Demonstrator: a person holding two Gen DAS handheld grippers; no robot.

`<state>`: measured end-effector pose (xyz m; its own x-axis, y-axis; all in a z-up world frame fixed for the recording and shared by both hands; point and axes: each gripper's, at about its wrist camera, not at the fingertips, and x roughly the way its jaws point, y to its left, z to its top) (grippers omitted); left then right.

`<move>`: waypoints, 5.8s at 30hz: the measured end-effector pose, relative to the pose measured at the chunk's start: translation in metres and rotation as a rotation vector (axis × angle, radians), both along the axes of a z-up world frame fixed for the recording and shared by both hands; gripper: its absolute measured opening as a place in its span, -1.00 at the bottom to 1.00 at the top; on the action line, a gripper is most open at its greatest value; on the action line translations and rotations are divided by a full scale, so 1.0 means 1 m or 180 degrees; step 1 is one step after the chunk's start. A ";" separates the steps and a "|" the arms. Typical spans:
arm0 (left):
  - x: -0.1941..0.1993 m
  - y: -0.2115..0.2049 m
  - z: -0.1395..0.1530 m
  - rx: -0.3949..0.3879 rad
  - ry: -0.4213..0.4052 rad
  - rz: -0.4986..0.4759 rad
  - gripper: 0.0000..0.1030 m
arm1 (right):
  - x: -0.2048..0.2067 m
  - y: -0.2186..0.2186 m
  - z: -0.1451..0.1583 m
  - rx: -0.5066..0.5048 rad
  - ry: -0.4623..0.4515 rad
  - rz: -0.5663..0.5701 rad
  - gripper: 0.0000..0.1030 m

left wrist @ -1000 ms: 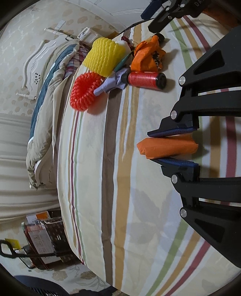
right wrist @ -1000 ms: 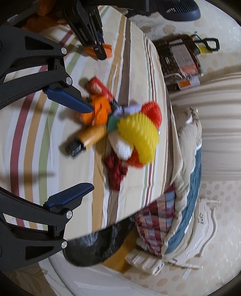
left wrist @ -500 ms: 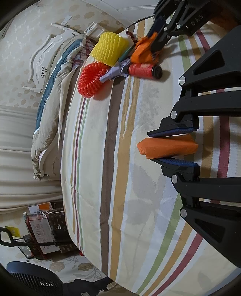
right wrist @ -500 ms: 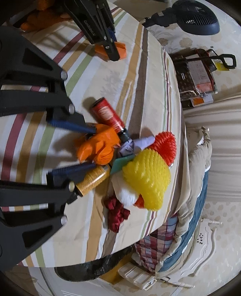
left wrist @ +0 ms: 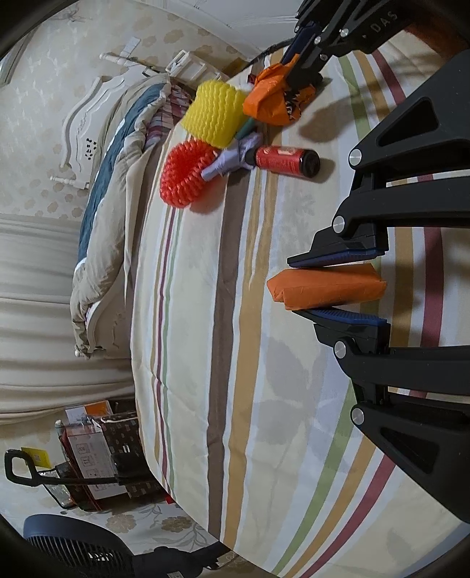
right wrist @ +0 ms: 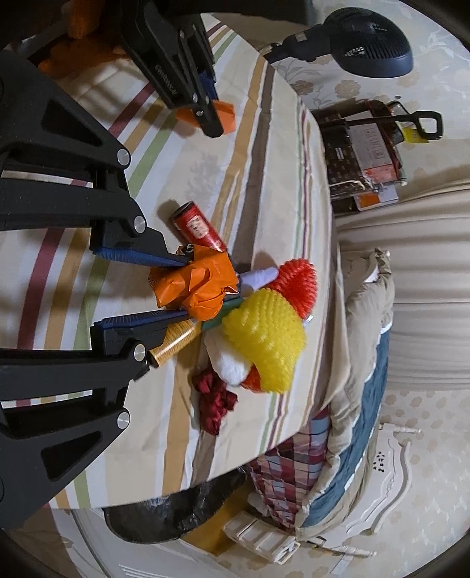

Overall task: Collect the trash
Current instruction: 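Carry both orange pieces over the black-lined trash bin, then open both grippers to drop the orange pieces into the bin, then move both grippers back toward the pile on the bed, then grasp the red spray can with the left gripper, then grasp the gold-labelled bottle with the right gripper while the left gripper holds the red can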

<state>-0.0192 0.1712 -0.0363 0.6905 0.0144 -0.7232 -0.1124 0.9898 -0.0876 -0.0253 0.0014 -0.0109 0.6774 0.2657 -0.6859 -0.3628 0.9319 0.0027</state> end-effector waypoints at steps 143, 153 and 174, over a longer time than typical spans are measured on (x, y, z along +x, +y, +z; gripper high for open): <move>0.062 -0.097 -0.023 0.0356 0.0335 -0.0590 -0.05 | 0.032 -0.083 -0.019 0.0028 0.0074 -0.0679 0.31; 0.054 -0.086 -0.020 0.0301 0.0273 -0.0547 -0.46 | 0.031 -0.072 -0.020 0.0025 0.0095 -0.0578 0.31; 0.036 -0.039 -0.011 0.0361 0.0115 -0.0157 -0.46 | 0.040 -0.024 -0.033 -0.0125 0.0276 -0.0160 0.04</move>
